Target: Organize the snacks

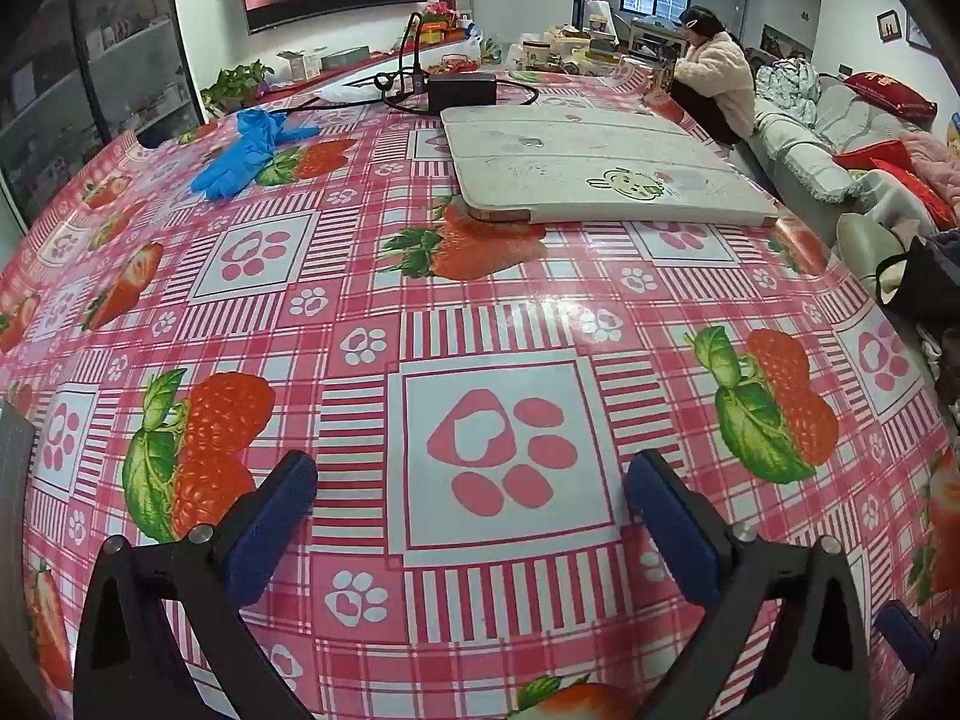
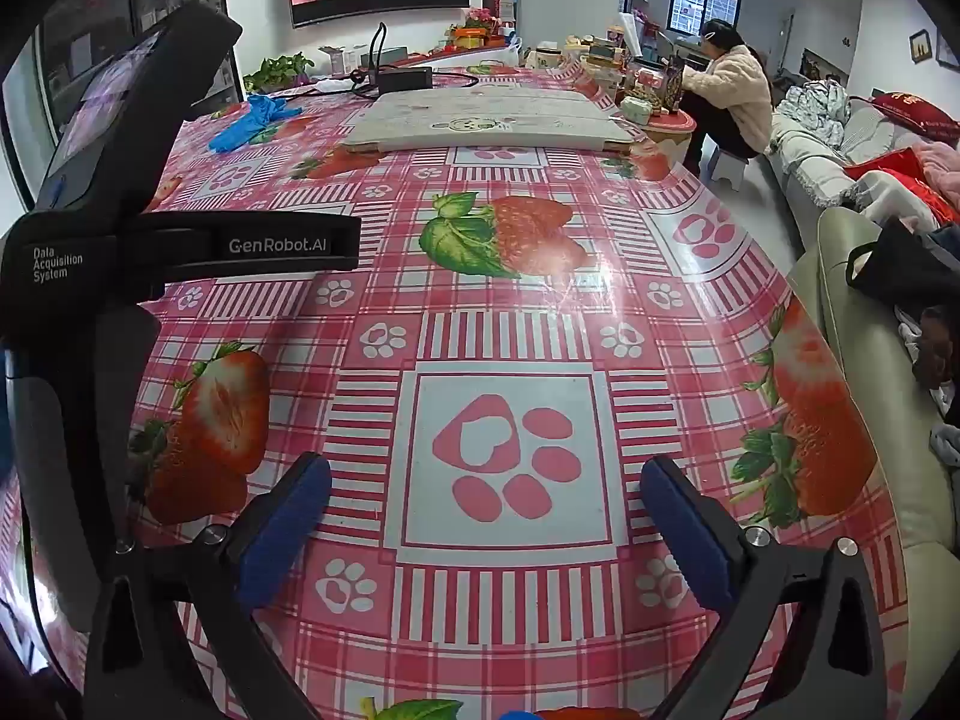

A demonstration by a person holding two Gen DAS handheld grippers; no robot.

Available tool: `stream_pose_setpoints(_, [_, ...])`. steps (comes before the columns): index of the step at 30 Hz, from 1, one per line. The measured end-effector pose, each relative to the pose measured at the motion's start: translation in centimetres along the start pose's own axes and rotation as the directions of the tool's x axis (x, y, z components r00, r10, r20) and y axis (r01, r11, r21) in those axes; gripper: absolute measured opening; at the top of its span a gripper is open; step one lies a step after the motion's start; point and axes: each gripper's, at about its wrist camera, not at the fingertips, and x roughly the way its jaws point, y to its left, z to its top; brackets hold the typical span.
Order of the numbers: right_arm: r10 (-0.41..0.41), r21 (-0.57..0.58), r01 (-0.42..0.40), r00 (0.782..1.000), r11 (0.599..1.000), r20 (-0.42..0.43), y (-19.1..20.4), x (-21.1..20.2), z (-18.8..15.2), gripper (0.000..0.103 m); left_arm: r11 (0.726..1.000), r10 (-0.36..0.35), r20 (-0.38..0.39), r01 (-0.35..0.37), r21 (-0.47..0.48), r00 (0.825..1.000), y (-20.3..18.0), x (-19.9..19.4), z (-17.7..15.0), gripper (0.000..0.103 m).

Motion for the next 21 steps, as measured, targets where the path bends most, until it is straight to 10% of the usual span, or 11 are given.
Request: stream_pose_setpoints(21, [-0.004, -0.001, 0.004, 1.0, 1.0, 0.0, 0.04, 0.01, -0.05, 0.103, 1.0, 0.003, 0.0, -0.003, 0.002, 1.0, -0.01, 0.0, 0.0, 0.103])
